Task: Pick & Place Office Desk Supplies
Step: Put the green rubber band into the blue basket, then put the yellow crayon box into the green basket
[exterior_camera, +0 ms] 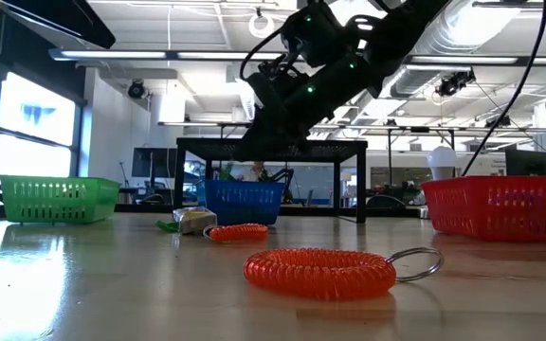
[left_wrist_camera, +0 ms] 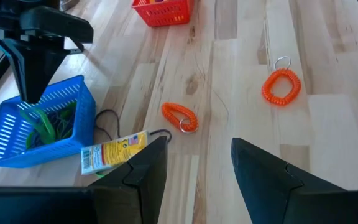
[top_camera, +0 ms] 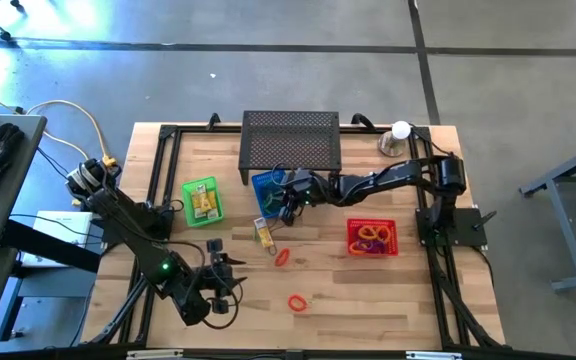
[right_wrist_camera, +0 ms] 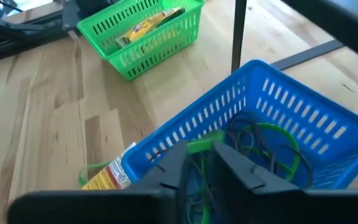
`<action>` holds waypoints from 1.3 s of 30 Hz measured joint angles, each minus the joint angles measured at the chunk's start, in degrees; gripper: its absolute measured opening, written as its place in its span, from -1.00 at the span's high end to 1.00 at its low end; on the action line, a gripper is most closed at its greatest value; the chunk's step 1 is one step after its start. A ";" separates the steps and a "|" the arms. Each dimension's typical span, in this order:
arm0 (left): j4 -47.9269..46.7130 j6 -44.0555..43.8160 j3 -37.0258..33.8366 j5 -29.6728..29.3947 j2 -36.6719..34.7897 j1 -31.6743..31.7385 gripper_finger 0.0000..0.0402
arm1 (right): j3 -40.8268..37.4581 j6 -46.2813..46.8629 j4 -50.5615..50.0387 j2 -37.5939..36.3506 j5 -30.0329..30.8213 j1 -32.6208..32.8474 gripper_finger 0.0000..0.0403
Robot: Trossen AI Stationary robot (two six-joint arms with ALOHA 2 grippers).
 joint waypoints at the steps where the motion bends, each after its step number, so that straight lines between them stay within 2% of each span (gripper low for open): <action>1: 0.00 0.00 0.00 0.02 0.00 0.00 0.15 | 0.00 0.04 0.12 0.00 0.05 0.00 0.67; 5: -0.02 0.00 0.00 -0.01 0.00 0.00 0.15 | -0.02 -0.26 0.59 0.02 -0.13 0.01 0.32; 8: -0.02 0.02 -0.02 -0.18 0.02 0.42 0.15 | -0.04 -5.90 1.23 -0.66 0.18 0.77 0.06; 10: 0.01 0.02 -0.02 -0.22 0.02 0.85 0.15 | -0.02 -10.05 2.20 -1.33 3.21 2.12 -0.10; 16: -0.01 0.01 -0.04 0.11 0.02 2.29 0.15 | -0.01 -13.94 -0.41 -5.84 6.58 6.46 -0.39; 20: -0.35 0.78 -0.07 4.83 0.02 4.04 0.15 | -0.04 -15.39 -2.02 -8.07 10.84 10.42 -0.44; 26: -0.45 5.15 -0.07 17.74 0.04 8.68 0.14 | 0.01 -15.28 -7.05 -9.75 21.12 16.56 -0.44; 30: -0.50 7.91 -0.07 19.56 0.04 11.81 0.05 | -0.02 -13.88 -9.68 -10.06 25.35 20.63 -0.44; 34: -1.07 9.13 -0.07 20.12 0.04 15.19 -0.15 | -0.02 -11.13 -12.30 -10.05 26.18 24.31 -0.44; 39: -0.87 11.82 -0.07 21.70 0.04 19.65 -0.41 | -0.02 -10.44 -13.13 -10.05 22.79 29.04 -0.44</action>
